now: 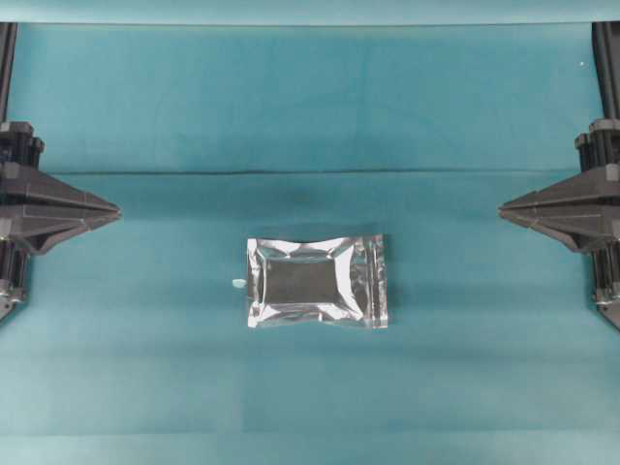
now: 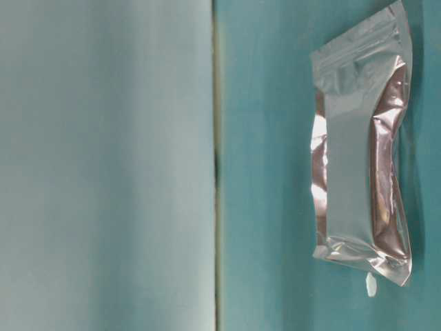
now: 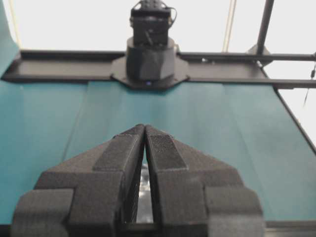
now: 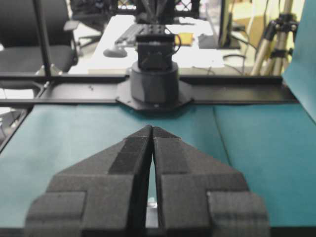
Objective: Hand over the silver zip bag and make it stand upright.
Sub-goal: 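Move the right gripper toward the right edge of the silver bag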
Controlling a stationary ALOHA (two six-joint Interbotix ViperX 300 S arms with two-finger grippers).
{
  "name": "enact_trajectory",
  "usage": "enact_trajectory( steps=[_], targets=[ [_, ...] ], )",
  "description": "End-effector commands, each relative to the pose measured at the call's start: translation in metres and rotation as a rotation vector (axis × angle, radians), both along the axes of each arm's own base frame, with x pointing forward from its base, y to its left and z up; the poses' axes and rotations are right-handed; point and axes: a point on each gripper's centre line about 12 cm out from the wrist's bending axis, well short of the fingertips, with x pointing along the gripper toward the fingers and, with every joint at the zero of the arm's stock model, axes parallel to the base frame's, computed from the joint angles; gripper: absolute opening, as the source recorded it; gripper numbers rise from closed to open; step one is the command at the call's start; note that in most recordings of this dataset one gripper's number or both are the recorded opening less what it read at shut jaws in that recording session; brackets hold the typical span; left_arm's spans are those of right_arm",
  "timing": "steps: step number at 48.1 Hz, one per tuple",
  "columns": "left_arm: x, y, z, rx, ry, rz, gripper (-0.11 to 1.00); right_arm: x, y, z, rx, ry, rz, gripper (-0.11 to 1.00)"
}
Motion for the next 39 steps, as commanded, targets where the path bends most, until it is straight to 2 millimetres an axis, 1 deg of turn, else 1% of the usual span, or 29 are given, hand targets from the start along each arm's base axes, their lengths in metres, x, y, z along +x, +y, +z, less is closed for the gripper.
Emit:
enact_trajectory(
  steps=[1, 3, 8, 11, 19, 23, 31, 36, 39],
  targets=[
    [0.012, -0.011, 0.008, -0.011, 0.003, -0.057, 0.14, 0.006, 0.003, 0.007, 0.026, -0.003, 0.014, 0.15],
    [0.015, -0.014, 0.007, -0.018, 0.015, -0.069, 0.12, 0.009, 0.004, 0.005, 0.056, 0.022, 0.019, 0.14],
    [0.021, -0.016, 0.009, -0.027, 0.024, -0.076, -0.02, 0.022, 0.007, -0.010, 0.211, 0.150, 0.022, 0.05],
    [0.023, -0.016, 0.012, -0.021, 0.019, -0.076, -0.05, 0.029, 0.009, -0.016, 0.283, 0.198, 0.025, 0.03],
    [0.032, -0.016, 0.021, -0.015, 0.013, -0.074, -0.06, 0.044, 0.011, -0.024, 0.445, 0.255, 0.011, 0.03],
    [0.035, -0.017, 0.021, -0.013, 0.030, -0.074, -0.06, 0.050, 0.008, -0.032, 0.531, 0.292, -0.016, 0.03],
    [0.043, -0.017, 0.010, -0.011, 0.093, -0.071, -0.06, 0.062, 0.004, -0.054, 0.782, 0.406, -0.103, 0.04],
    [0.047, -0.017, 0.006, -0.016, 0.122, -0.072, -0.06, 0.067, 0.005, -0.071, 0.889, 0.474, -0.152, 0.08],
    [0.048, -0.017, 0.003, -0.017, 0.137, -0.072, -0.06, 0.069, 0.003, -0.079, 0.937, 0.498, -0.180, 0.16]
  ],
)
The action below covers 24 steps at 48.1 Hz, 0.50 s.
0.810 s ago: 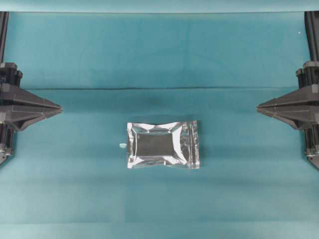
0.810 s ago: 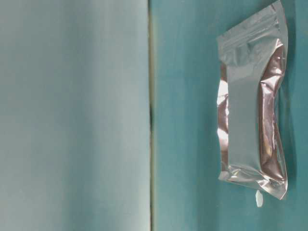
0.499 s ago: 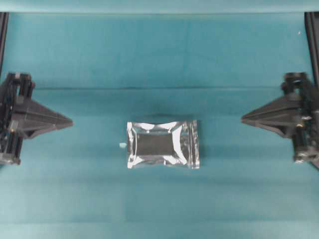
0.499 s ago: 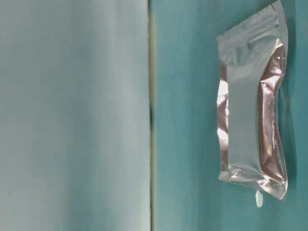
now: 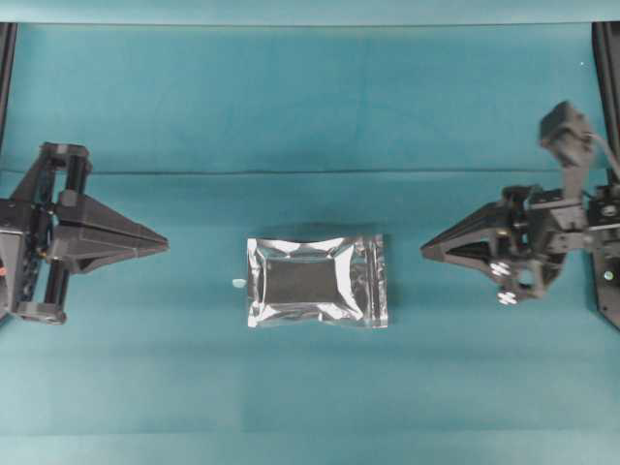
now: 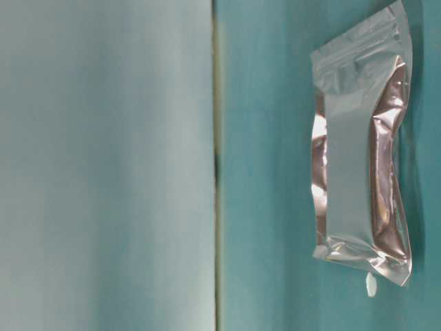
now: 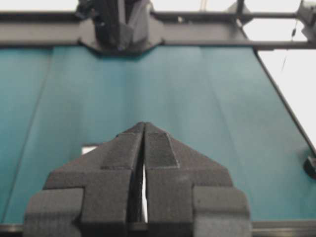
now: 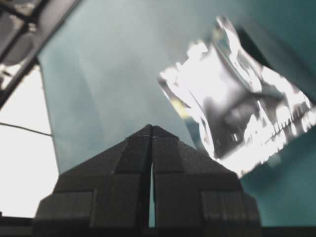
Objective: Hand over the silver zip bag and make it stand upright.
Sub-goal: 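Move the right gripper toward the right edge of the silver bag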
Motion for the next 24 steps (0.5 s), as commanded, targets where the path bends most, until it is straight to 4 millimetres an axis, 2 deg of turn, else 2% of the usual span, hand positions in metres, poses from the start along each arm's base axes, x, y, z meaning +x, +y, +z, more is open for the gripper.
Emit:
enact_trajectory(
  steps=[1, 4, 13, 15, 18, 24],
  targets=[
    [0.004, -0.001, 0.008, 0.002, -0.011, -0.002, -0.06, 0.007, -0.002, -0.005, 0.063, 0.026, -0.039, 0.18],
    [0.004, -0.001, 0.007, 0.000, 0.000, -0.002, -0.06, 0.009, -0.004, -0.015, 0.108, 0.066, -0.071, 0.31],
    [0.003, -0.001, 0.002, 0.003, 0.035, -0.001, -0.06, 0.015, -0.007, -0.047, 0.259, 0.188, -0.179, 0.84],
    [0.003, -0.001, 0.001, 0.004, 0.047, -0.001, -0.06, 0.018, -0.006, -0.051, 0.270, 0.200, -0.188, 0.92],
    [0.003, 0.000, -0.002, 0.005, 0.070, -0.001, -0.06, 0.021, -0.006, -0.056, 0.284, 0.212, -0.201, 0.99],
    [0.003, 0.000, -0.003, 0.006, 0.075, 0.001, -0.06, 0.025, -0.009, -0.068, 0.306, 0.234, -0.231, 0.98]
  ],
)
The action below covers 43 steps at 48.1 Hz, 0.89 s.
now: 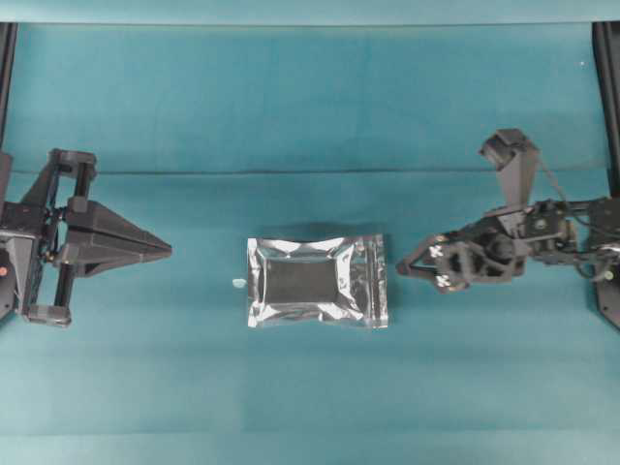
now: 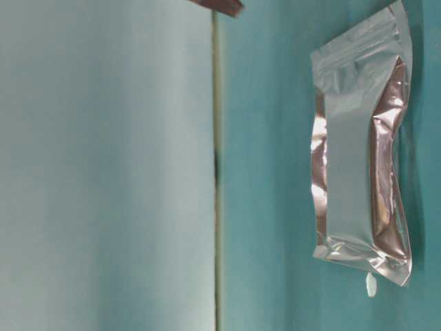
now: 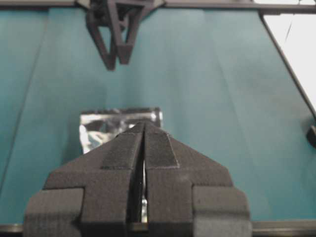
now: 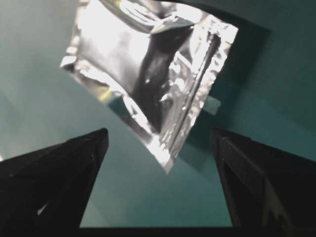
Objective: Hand over the silver zip bag and make it stand upright.
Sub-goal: 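Move the right gripper toward the right edge of the silver bag, then close the right gripper on the bag's right edge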
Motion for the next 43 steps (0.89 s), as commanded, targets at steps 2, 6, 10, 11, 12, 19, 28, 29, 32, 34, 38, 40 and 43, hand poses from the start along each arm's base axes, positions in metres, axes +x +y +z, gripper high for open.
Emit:
enact_trajectory(
  steps=[2, 6, 10, 11, 12, 19, 28, 29, 32, 34, 38, 40, 43],
  targets=[
    [0.002, -0.001, 0.009, 0.001, -0.023, -0.002, -0.06, 0.006, -0.004, -0.007, 0.031, 0.006, -0.045, 0.98],
    [0.002, 0.000, 0.007, 0.002, -0.017, -0.001, -0.06, 0.007, -0.007, -0.016, 0.050, 0.022, -0.075, 0.98],
    [0.002, 0.000, 0.008, 0.002, -0.019, -0.001, -0.06, 0.009, -0.008, -0.023, 0.053, 0.015, -0.090, 0.98],
    [0.001, 0.000, 0.007, 0.002, -0.017, -0.001, -0.06, 0.010, -0.008, -0.025, 0.054, 0.013, -0.095, 0.98],
    [0.001, 0.000, 0.007, 0.002, -0.017, -0.001, -0.06, 0.011, -0.009, -0.027, 0.053, 0.009, -0.097, 0.98],
    [0.001, 0.000, 0.006, 0.002, -0.012, -0.001, -0.06, 0.018, -0.010, -0.043, 0.056, 0.006, -0.120, 0.98],
    [0.000, 0.002, 0.003, 0.004, 0.014, 0.007, -0.06, 0.040, -0.007, -0.052, 0.065, -0.025, -0.128, 0.98],
    [0.000, 0.002, 0.003, 0.004, 0.015, 0.007, -0.06, 0.042, -0.007, -0.052, 0.064, -0.026, -0.126, 0.98],
    [0.000, 0.002, 0.003, 0.004, 0.017, 0.009, -0.06, 0.049, -0.006, -0.054, 0.064, -0.029, -0.126, 0.98],
    [0.000, 0.003, 0.003, 0.004, 0.017, 0.010, -0.06, 0.055, -0.006, -0.055, 0.064, -0.032, -0.124, 0.98],
    [0.000, 0.003, 0.003, 0.004, 0.015, 0.010, -0.06, 0.062, -0.004, -0.056, 0.064, -0.033, -0.118, 0.98],
    [0.000, 0.003, 0.003, 0.004, 0.017, 0.010, -0.06, 0.063, -0.003, -0.057, 0.065, -0.032, -0.115, 0.98],
    [0.000, 0.002, 0.002, 0.004, 0.017, 0.009, -0.06, 0.064, 0.000, -0.058, 0.065, -0.029, -0.107, 0.98]
  ],
)
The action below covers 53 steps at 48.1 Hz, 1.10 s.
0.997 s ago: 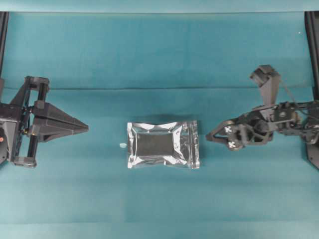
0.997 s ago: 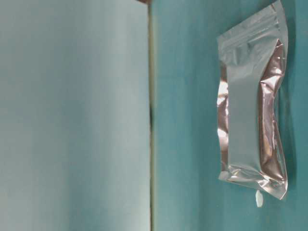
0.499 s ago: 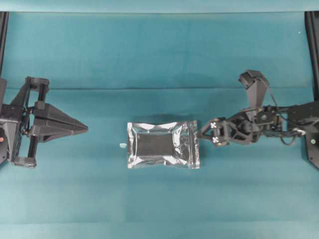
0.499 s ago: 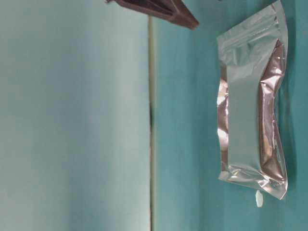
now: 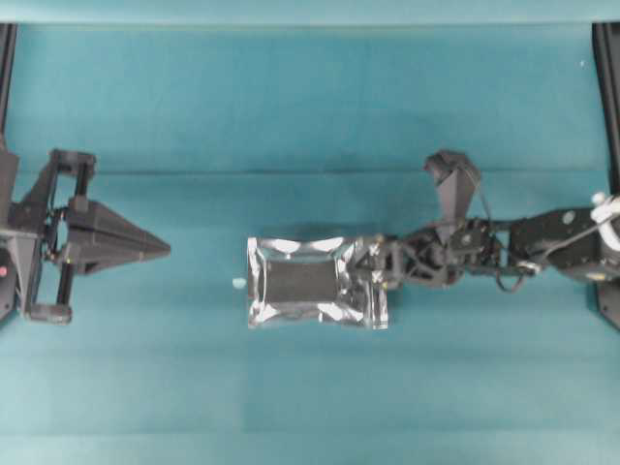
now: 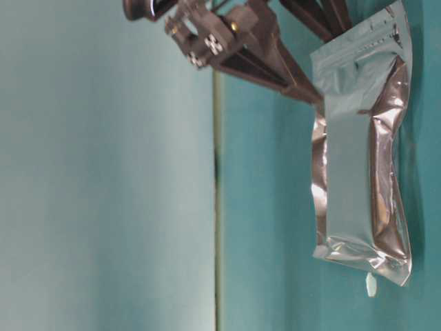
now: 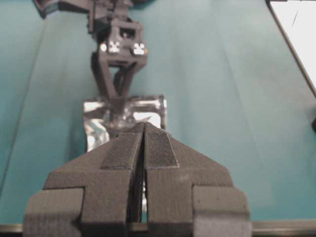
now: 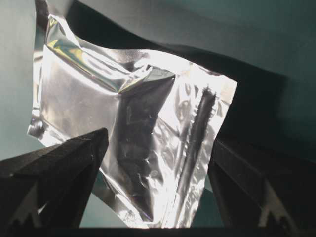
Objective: Hand over the silver zip bag and make it stand upright.
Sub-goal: 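Close the right gripper on the bag's right edge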
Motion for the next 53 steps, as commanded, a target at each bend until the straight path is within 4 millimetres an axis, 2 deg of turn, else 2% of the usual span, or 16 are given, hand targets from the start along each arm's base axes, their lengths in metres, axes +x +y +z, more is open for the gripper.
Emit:
enact_trajectory(
  steps=[1, 10, 27, 34, 38, 48, 53],
  targets=[
    [0.002, 0.001, 0.007, 0.002, -0.022, 0.002, -0.06, 0.008, 0.006, 0.004, 0.006, -0.023, 0.010, 0.98],
    [0.001, 0.001, 0.005, 0.002, -0.017, 0.002, -0.06, 0.005, 0.013, 0.001, 0.026, -0.011, 0.017, 0.97],
    [0.001, 0.001, 0.005, 0.002, -0.015, 0.002, -0.06, 0.004, 0.014, 0.001, 0.032, -0.010, 0.013, 0.96],
    [0.001, 0.001, 0.005, 0.002, -0.015, 0.004, -0.06, 0.004, 0.014, 0.001, 0.026, -0.009, 0.020, 0.90],
    [0.001, 0.001, 0.005, 0.002, -0.015, 0.004, -0.06, 0.003, 0.014, -0.001, 0.025, 0.000, 0.023, 0.78],
    [0.001, 0.002, 0.005, 0.002, -0.015, 0.008, -0.06, -0.001, 0.015, -0.005, 0.032, 0.056, 0.029, 0.24],
    [0.001, 0.002, 0.005, 0.002, -0.015, 0.008, -0.06, -0.002, 0.016, -0.005, 0.033, 0.062, 0.030, 0.07]
  ],
)
